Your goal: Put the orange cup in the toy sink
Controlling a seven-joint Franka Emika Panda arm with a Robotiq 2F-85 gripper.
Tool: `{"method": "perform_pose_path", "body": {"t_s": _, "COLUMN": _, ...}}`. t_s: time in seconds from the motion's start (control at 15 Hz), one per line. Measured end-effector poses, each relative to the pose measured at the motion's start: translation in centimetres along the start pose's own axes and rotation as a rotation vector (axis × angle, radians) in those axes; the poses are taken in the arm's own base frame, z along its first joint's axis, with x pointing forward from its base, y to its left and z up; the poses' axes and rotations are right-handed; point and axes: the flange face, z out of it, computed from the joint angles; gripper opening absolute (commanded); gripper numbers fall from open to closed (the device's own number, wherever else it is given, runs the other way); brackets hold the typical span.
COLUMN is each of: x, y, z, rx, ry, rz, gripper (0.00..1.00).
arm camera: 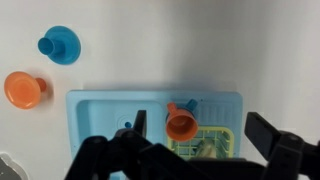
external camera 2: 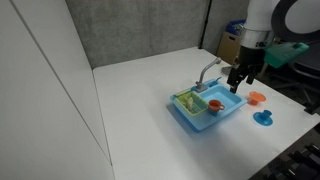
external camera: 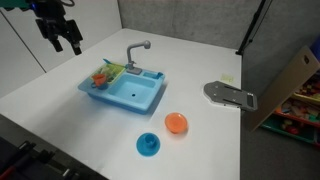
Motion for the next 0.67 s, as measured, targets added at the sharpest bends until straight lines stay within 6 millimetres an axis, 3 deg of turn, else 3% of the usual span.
{"method": "perform_pose_path", "body": {"t_s": 0.67, "x": 3.3, "y": -0.6, "z": 4.1, "rx": 0.016, "ry": -0.017, "rz": 0.017, "gripper": 1.00}}
